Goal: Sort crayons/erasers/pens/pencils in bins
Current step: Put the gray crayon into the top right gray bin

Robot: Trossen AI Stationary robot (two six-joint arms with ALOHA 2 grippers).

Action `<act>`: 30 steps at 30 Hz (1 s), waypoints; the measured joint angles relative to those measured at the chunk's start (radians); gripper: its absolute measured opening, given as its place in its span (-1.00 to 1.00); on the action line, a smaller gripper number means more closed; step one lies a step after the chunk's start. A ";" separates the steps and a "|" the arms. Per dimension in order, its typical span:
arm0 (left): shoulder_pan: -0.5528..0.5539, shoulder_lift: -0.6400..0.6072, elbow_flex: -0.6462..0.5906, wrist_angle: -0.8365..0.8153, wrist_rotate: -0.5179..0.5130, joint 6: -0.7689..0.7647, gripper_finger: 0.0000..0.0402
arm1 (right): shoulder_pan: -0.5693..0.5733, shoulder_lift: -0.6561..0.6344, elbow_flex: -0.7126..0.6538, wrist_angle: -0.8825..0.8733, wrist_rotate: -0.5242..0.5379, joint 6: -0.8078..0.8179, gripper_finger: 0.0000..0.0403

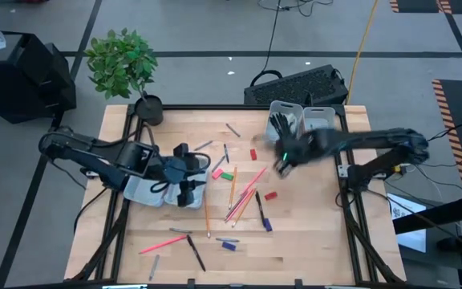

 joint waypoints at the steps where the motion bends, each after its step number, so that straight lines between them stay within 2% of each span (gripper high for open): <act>1: 0.011 0.000 0.000 0.000 0.000 -0.006 -0.22 | -0.066 -0.028 -0.028 -0.007 0.005 -0.023 -0.91; 8: 0.105 0.000 0.000 0.027 0.001 -0.025 -0.22 | -0.478 -0.128 -0.233 0.036 0.067 -0.207 -0.91; 13: 0.173 0.000 0.000 0.113 0.011 -0.016 -0.22 | -0.648 -0.104 -0.369 0.198 0.062 -0.286 -0.91; 19: 0.224 0.000 0.000 0.156 0.069 -0.010 -0.22 | -0.750 -0.052 -0.465 0.384 0.057 -0.302 -0.89; 23: 0.235 0.000 0.000 0.156 0.084 -0.003 -0.22 | -0.776 -0.007 -0.485 0.480 0.010 -0.324 -0.82; 30: 0.231 0.000 0.000 0.155 0.086 -0.007 -0.22 | -0.776 0.080 -0.485 0.511 0.010 -0.309 -0.69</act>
